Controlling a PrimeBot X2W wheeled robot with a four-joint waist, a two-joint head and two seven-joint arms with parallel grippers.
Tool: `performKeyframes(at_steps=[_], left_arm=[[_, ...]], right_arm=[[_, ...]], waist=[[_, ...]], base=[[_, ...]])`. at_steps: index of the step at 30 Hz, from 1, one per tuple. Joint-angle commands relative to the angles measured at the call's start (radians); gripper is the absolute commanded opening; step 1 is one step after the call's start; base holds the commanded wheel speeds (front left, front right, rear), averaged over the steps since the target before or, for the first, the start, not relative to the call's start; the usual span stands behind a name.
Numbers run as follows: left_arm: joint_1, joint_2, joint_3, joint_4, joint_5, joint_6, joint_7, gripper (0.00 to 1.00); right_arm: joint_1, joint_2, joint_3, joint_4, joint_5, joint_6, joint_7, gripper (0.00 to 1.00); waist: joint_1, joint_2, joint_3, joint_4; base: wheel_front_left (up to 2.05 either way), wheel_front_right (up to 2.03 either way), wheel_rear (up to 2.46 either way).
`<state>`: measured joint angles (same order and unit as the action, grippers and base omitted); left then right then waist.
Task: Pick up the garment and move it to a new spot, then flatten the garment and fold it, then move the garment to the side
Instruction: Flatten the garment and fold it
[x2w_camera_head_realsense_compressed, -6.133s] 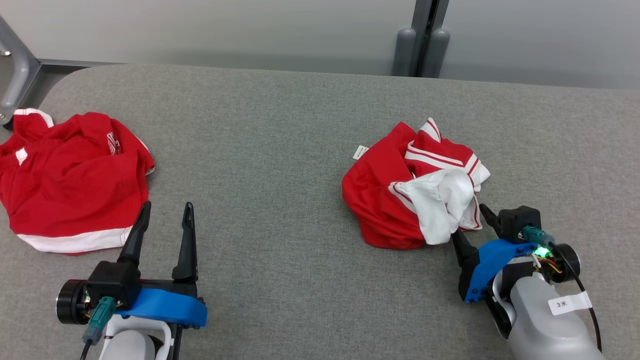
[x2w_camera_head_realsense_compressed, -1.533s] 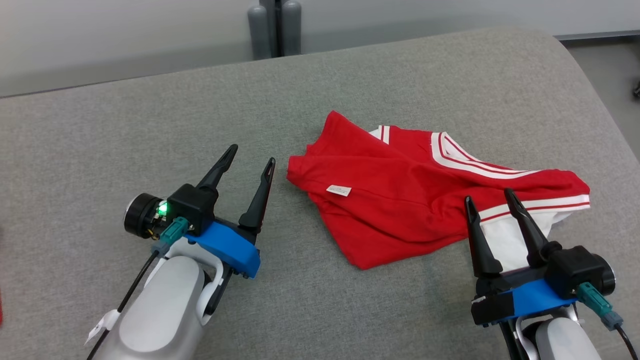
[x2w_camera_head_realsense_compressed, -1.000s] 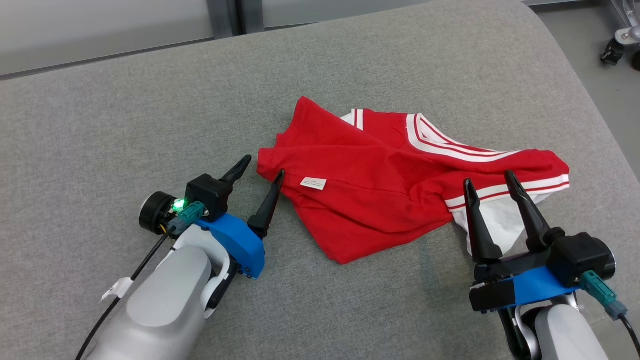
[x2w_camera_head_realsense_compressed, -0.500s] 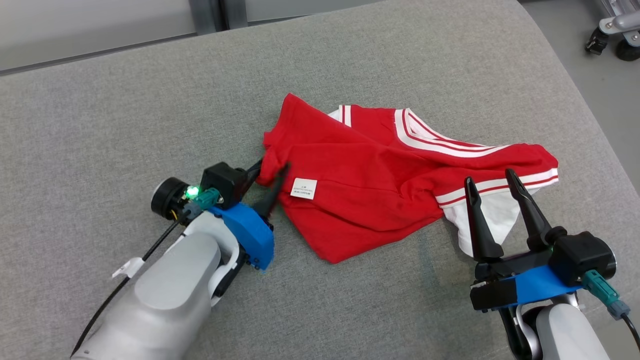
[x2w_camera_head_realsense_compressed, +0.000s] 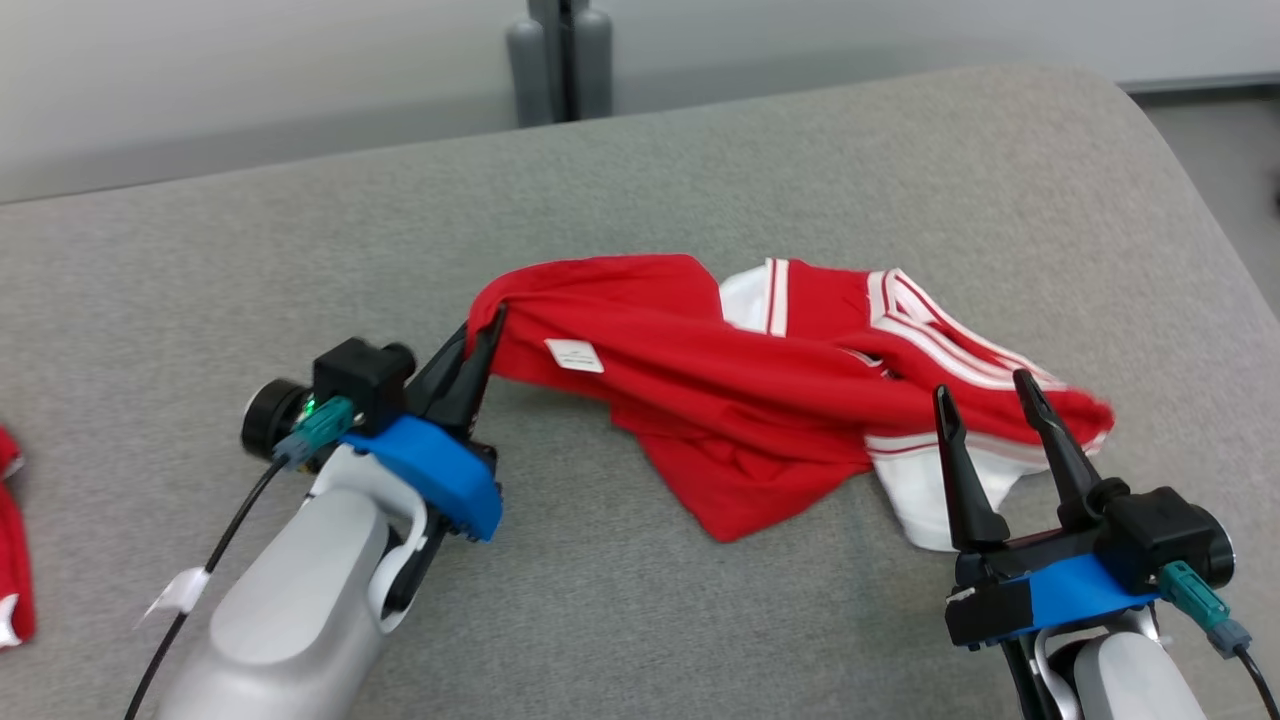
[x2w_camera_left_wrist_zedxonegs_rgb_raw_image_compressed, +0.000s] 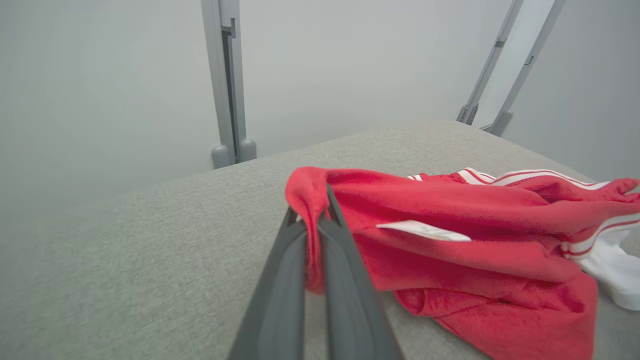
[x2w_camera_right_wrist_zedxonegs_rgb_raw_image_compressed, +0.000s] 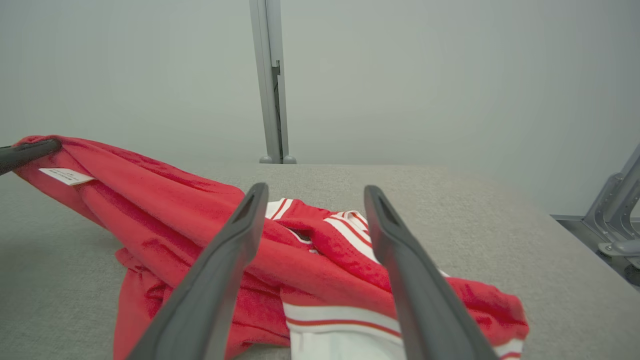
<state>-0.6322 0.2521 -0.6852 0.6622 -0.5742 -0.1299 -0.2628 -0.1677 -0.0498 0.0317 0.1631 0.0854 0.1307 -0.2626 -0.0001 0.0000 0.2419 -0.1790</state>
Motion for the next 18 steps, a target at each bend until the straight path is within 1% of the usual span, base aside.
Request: performKeyframes(at_steps=[1, 9, 16, 18], left_arm=[[0.044, 0.013, 0.044, -0.027, 0.018, 0.003, -0.003, 0.00], [0.231, 0.054, 0.201, -0.144, 0.099, 0.009, -0.003, 0.00], [0.392, 0.080, 0.318, -0.214, 0.132, 0.028, -0.003, 0.00], [0.439, 0.080, 0.347, -0.227, 0.136, 0.038, -0.003, 0.00]], right_arm=[[0.012, -0.001, 0.003, 0.006, -0.008, 0.000, -0.003, 1.00], [0.044, -0.001, -0.005, 0.029, -0.019, 0.000, -0.003, 1.00], [0.076, -0.002, -0.017, 0.046, -0.020, 0.000, -0.003, 1.00], [0.076, -0.001, -0.019, 0.048, -0.019, 0.000, -0.003, 1.00]], waist=[[0.0001, 0.0000, -0.017, 0.016], [0.0001, 0.0000, -0.093, 0.114], [0.0001, 0.0000, -0.133, 0.188], [0.0001, 0.0000, -0.138, 0.202]], base=[[0.00, 0.00, 0.00], [0.00, 0.00, 0.00], [0.00, 0.00, 0.00], [0.00, 0.00, 0.00]])
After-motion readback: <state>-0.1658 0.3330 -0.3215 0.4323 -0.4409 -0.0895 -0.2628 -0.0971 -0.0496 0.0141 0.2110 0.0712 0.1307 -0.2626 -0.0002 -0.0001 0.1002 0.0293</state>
